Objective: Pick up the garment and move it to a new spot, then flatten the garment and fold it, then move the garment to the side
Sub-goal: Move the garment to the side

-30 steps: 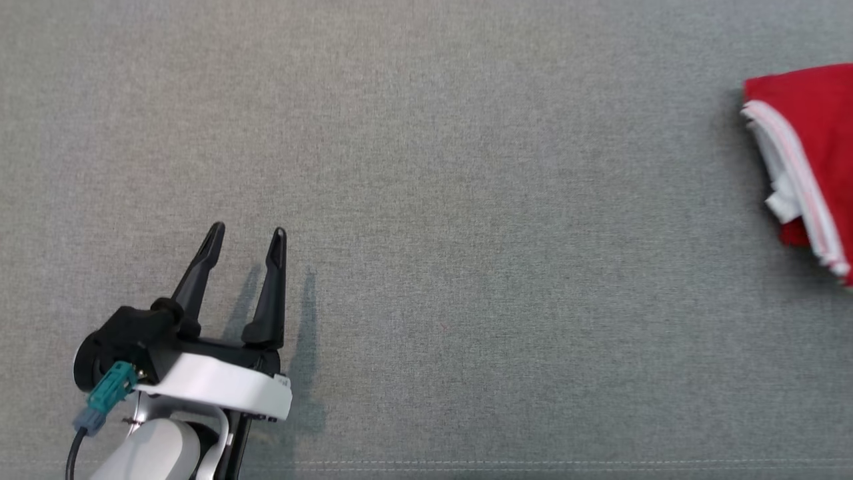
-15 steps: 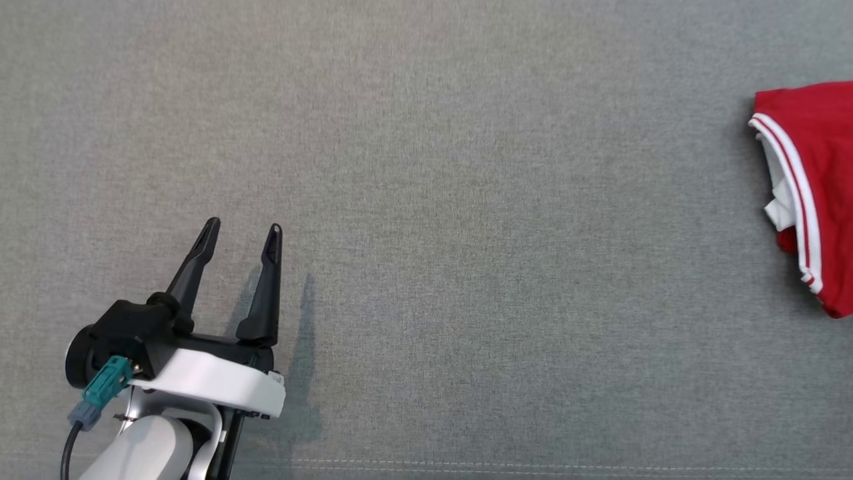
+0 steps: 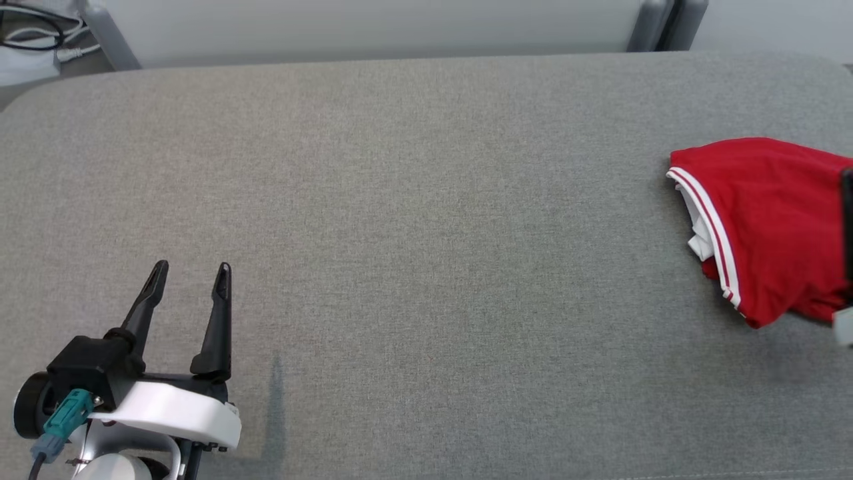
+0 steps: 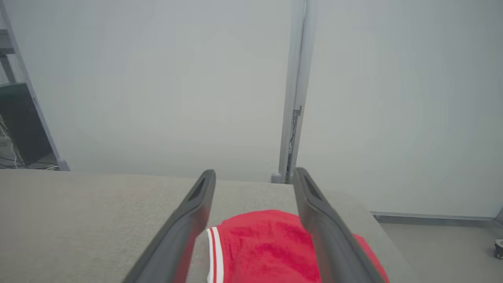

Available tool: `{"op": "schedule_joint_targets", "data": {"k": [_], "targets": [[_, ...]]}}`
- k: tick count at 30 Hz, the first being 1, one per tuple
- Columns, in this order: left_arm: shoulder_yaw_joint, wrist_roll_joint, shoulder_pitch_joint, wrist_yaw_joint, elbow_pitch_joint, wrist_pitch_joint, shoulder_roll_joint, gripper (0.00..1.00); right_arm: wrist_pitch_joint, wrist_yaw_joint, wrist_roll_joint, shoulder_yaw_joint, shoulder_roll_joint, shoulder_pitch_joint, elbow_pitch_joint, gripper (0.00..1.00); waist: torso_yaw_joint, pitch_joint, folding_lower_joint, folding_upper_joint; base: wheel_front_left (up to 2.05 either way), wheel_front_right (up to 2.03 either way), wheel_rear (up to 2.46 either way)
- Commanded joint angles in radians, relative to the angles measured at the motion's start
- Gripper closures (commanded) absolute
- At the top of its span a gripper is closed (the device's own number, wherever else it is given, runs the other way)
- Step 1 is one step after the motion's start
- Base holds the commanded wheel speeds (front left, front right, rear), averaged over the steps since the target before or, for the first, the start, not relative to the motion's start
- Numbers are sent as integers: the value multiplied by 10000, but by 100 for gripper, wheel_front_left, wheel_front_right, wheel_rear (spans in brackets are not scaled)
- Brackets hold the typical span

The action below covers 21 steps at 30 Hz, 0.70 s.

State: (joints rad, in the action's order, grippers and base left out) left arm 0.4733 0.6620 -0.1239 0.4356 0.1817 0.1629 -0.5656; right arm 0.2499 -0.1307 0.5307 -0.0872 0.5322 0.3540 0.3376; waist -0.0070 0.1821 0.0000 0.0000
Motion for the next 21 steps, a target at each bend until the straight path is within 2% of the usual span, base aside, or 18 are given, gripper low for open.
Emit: {"op": "schedule_joint_targets", "data": {"k": [1, 6, 10, 16, 21], "targets": [[-498, 23, -212, 96, 266, 51, -386, 0, 116, 0, -260, -35, 51, -325, -509, 0, -101, -245, 0, 0, 0, 0, 0], [-528, -12, -53, 167, 288, 87, -489, 0, -196, 0, -1657, -14, -1529, -1549, -2250, 0, -69, -626, 0, 0, 0, 0, 0], [-457, 33, 158, 146, 180, 172, -431, 0, -616, 0, -2508, -42, -2407, -2406, -3128, 0, -19, -947, 0, 0, 0, 0, 0], [-360, 177, 632, 80, -105, 322, -329, 0, -908, 0, -3018, 144, -3182, -3617, -3658, 0, 51, -1486, 0, 0, 0, 0, 0], [-356, 315, 1042, -12, -299, 437, -338, 0, -985, 0, -3192, 459, -3556, -4327, -3907, 0, 89, -1788, 0, 0, 0, 0, 0]]}}
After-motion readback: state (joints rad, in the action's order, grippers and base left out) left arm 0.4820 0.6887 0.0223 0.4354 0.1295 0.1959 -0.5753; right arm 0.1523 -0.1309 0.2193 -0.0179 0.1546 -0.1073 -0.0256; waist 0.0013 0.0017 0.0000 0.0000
